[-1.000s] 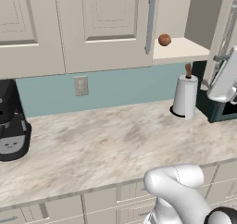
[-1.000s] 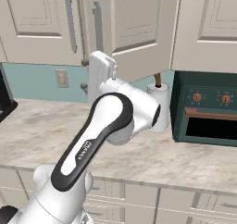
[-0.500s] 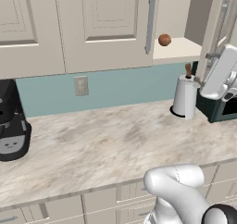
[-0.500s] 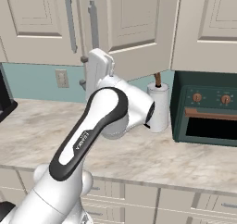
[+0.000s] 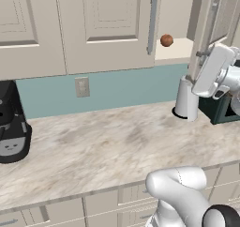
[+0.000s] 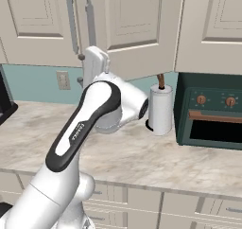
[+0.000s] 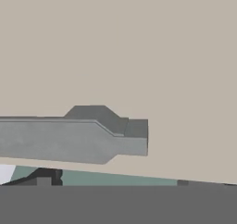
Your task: Pick the jar and jar from the dining table and place them in the open cabinet. Close the cabinet after placing the objects.
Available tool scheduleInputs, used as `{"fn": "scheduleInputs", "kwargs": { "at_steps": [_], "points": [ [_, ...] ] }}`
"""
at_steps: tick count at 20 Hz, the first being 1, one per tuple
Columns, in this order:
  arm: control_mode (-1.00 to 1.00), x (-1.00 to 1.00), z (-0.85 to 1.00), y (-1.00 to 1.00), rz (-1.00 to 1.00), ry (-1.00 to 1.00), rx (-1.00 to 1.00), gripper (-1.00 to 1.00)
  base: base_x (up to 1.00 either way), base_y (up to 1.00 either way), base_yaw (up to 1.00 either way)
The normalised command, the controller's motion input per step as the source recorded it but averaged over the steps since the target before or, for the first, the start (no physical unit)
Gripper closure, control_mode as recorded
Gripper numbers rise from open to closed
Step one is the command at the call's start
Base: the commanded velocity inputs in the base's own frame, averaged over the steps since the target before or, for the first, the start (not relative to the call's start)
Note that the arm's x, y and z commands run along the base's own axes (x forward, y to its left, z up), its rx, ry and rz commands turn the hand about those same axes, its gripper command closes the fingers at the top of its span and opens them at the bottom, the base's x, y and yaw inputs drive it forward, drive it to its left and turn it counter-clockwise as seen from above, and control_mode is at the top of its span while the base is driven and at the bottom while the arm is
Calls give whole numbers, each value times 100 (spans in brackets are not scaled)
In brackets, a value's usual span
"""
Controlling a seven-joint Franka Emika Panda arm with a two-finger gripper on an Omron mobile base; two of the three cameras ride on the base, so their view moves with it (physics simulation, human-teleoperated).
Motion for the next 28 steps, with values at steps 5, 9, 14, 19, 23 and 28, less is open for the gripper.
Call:
{"fn": "scheduleInputs", "kwargs": {
  "at_steps": [5,9,14,19,23,28],
  "points": [
    [-100,48,0,3,-14,1,0,-100,0,0,0],
    [-100,61,0,10,-21,0,0,-100,0,0,0],
    [-100,53,0,4,-23,4,6,-100,0,0,0],
    [-100,52,0,6,-22,6,5,-100,0,0,0],
    [-100,57,0,11,-20,6,1,-100,0,0,0],
    [-100,60,0,7,-18,3,0,-100,0,0,0]
  ]
}}
